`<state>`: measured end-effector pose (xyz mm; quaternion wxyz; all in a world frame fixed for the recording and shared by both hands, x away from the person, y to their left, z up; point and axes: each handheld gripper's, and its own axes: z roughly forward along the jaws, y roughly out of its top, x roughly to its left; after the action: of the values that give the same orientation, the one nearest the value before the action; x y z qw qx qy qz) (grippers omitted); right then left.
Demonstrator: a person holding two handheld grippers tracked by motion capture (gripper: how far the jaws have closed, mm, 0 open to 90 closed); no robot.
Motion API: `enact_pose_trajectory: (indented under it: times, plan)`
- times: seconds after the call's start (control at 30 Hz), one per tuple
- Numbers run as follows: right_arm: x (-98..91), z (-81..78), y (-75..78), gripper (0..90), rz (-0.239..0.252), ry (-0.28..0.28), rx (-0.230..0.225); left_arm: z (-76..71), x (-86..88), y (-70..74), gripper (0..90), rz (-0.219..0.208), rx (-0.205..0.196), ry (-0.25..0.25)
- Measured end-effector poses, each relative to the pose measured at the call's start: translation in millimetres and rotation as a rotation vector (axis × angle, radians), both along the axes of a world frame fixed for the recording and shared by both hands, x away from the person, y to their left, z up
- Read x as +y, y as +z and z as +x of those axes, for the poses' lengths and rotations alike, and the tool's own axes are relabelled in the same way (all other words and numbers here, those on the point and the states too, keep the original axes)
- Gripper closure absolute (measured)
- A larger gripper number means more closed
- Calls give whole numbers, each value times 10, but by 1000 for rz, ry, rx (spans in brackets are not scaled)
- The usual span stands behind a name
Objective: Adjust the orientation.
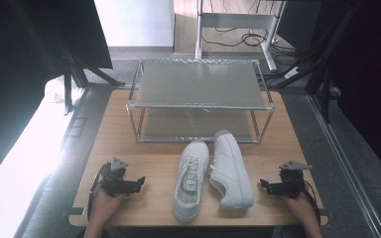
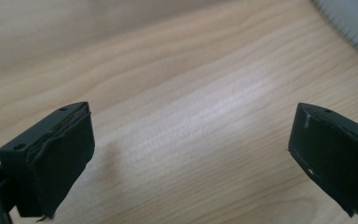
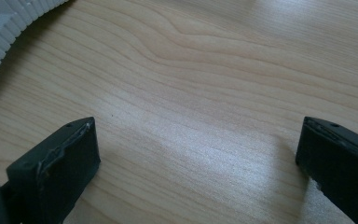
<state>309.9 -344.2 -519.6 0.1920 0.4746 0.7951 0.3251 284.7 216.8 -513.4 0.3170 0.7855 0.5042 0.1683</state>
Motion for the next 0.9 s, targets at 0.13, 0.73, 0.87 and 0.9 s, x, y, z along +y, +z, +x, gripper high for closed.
enact_pose_trajectory:
  times: [0.13, 0.73, 0.87, 0.9]
  plan:
    - [0, -1, 0, 0, 0, 0, 0, 12, -19, -97, 0, 30, 1, -8]
    - [-5, -59, 204, 21, 90, -13, -43, 12, -21, -97, 0, 30, 1, -6]
    - [104, -78, 377, 10, 102, 18, -77, 7, -25, -97, 0, 30, 1, 1]
    - [160, -91, 480, 0, 105, 33, -108, 6, -26, -97, 0, 30, 1, 2]
